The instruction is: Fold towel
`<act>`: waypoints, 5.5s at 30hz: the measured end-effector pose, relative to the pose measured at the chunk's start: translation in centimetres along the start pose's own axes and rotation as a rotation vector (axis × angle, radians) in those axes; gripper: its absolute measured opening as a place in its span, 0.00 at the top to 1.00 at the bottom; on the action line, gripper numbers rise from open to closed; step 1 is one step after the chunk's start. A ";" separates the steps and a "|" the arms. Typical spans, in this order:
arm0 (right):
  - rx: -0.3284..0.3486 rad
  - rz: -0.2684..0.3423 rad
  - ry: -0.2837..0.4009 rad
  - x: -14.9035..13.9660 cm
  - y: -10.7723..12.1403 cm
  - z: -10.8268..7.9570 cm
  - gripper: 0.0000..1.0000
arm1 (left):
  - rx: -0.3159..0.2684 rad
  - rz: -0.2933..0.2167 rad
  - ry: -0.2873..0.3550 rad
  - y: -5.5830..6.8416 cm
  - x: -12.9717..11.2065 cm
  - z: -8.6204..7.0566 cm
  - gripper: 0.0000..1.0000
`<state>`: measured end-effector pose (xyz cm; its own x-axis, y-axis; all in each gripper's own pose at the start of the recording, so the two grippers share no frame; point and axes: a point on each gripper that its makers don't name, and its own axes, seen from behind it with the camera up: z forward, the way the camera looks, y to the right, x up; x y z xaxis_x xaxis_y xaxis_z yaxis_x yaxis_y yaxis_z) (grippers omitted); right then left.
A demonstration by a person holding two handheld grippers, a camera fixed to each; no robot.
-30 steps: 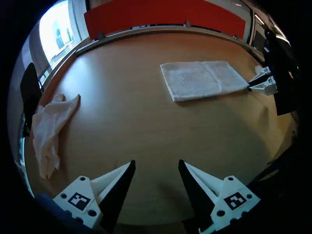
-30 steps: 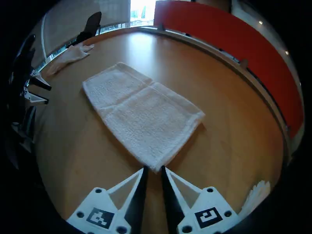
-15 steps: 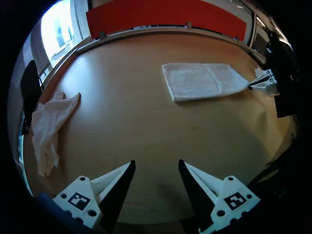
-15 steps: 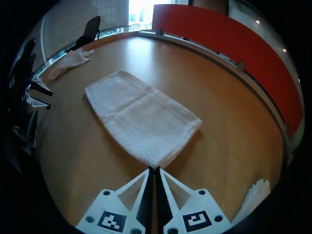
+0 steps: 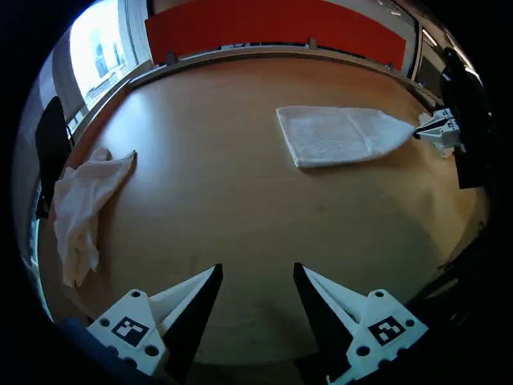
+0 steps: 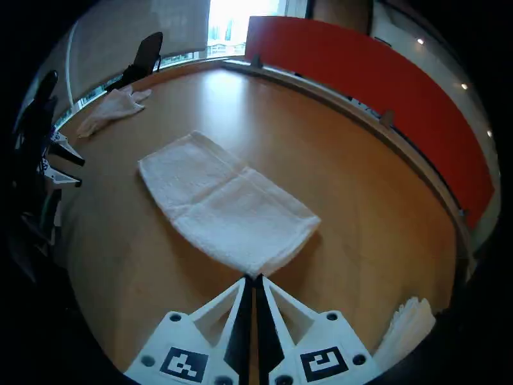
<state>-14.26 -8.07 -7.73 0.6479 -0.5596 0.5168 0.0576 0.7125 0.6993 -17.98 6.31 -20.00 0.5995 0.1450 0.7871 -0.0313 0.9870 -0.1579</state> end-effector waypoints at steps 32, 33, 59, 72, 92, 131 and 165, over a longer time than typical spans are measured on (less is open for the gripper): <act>-0.084 -0.049 0.076 4.4 3.0 -4.5 0.97 | -0.008 0.002 0.011 0.1 0.1 -0.6 0.19; -0.086 -0.052 0.079 4.6 3.0 -4.7 0.97 | -0.008 0.002 0.012 0.1 0.1 -0.6 0.19; 0.054 -0.167 0.170 12.1 -3.6 -1.8 0.97 | -0.004 -0.016 0.021 -0.1 -0.1 -1.5 0.19; 0.171 -0.215 0.180 14.2 -8.9 1.2 0.96 | 0.015 -0.043 0.019 -0.9 -0.7 -2.1 0.19; 0.193 -0.192 0.134 12.2 -9.3 1.5 0.09 | 0.026 -0.060 0.005 -1.8 -1.3 -2.2 0.19; 0.153 -0.148 -0.053 0.5 -7.6 3.1 0.13 | 0.022 -0.035 -0.003 -1.6 -1.5 -2.3 0.19; 0.151 -0.134 -0.055 -0.8 -7.5 4.0 0.92 | 0.016 -0.015 -0.010 -1.2 -1.1 -1.9 0.19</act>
<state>-18.25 -14.69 -11.44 0.5995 -0.6700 0.4378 0.0226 0.5610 0.8275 -17.13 4.84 -21.81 0.5917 0.1310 0.7954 -0.0351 0.9900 -0.1370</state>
